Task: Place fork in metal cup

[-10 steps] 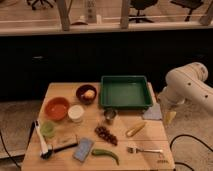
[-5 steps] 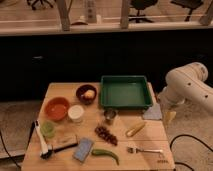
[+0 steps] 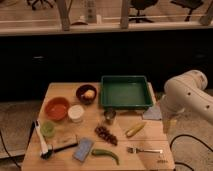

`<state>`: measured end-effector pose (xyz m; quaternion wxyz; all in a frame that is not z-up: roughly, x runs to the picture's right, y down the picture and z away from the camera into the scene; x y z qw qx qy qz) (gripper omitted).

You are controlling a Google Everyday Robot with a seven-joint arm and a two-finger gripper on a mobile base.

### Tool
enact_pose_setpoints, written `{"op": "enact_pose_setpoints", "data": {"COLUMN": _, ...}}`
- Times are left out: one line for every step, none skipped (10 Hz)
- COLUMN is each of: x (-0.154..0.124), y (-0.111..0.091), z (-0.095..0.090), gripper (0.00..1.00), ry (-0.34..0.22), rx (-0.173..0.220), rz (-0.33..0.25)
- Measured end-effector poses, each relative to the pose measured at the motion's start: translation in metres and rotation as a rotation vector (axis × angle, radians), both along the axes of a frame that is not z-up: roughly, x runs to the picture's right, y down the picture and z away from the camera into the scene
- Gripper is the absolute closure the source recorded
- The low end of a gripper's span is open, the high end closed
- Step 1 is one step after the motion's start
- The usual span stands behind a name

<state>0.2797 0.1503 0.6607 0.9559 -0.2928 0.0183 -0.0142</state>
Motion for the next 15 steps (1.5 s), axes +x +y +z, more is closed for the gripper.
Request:
{"op": "enact_pose_setpoints", "data": {"x": -0.006, "y": 0.005, "z": 0.0, "gripper": 0.2, "ry": -0.011, "rx": -0.006, "rz": -0.014}}
{"op": "enact_pose_setpoints", "data": {"x": -0.01, "y": 0.008, "z": -0.001, "gripper": 0.2, "ry": -0.02, "rx": -0.009, "rz": -0.022}}
{"op": "enact_pose_setpoints", "data": {"x": -0.013, "y": 0.014, "z": -0.003, "gripper": 0.2, "ry": -0.025, "rx": -0.013, "rz": -0.03}}
{"op": "enact_pose_setpoints", "data": {"x": -0.021, "y": 0.02, "z": -0.005, "gripper": 0.2, "ry": -0.038, "rx": -0.018, "rz": -0.043}}
{"op": "enact_pose_setpoints", "data": {"x": -0.029, "y": 0.031, "z": -0.009, "gripper": 0.2, "ry": -0.051, "rx": -0.026, "rz": -0.049}}
{"op": "enact_pose_setpoints", "data": {"x": -0.034, "y": 0.041, "z": -0.013, "gripper": 0.2, "ry": -0.058, "rx": -0.031, "rz": -0.057}}
{"op": "enact_pose_setpoints", "data": {"x": -0.042, "y": 0.049, "z": -0.012, "gripper": 0.2, "ry": -0.073, "rx": -0.035, "rz": -0.063}}
{"op": "enact_pose_setpoints", "data": {"x": -0.048, "y": 0.054, "z": -0.01, "gripper": 0.2, "ry": -0.085, "rx": -0.037, "rz": -0.07}}
{"op": "enact_pose_setpoints", "data": {"x": -0.05, "y": 0.058, "z": -0.008, "gripper": 0.2, "ry": -0.093, "rx": -0.038, "rz": -0.071}}
{"op": "enact_pose_setpoints", "data": {"x": -0.055, "y": 0.065, "z": -0.007, "gripper": 0.2, "ry": -0.105, "rx": -0.044, "rz": -0.072}}
{"op": "enact_pose_setpoints", "data": {"x": -0.059, "y": 0.071, "z": -0.007, "gripper": 0.2, "ry": -0.113, "rx": -0.046, "rz": -0.069}}
{"op": "enact_pose_setpoints", "data": {"x": -0.064, "y": 0.078, "z": -0.007, "gripper": 0.2, "ry": -0.122, "rx": -0.047, "rz": -0.067}}
{"op": "enact_pose_setpoints", "data": {"x": -0.075, "y": 0.09, "z": -0.003, "gripper": 0.2, "ry": -0.142, "rx": -0.052, "rz": -0.065}}
{"op": "enact_pose_setpoints", "data": {"x": -0.079, "y": 0.095, "z": -0.001, "gripper": 0.2, "ry": -0.151, "rx": -0.054, "rz": -0.07}}
{"op": "enact_pose_setpoints", "data": {"x": -0.082, "y": 0.101, "z": 0.001, "gripper": 0.2, "ry": -0.158, "rx": -0.059, "rz": -0.068}}
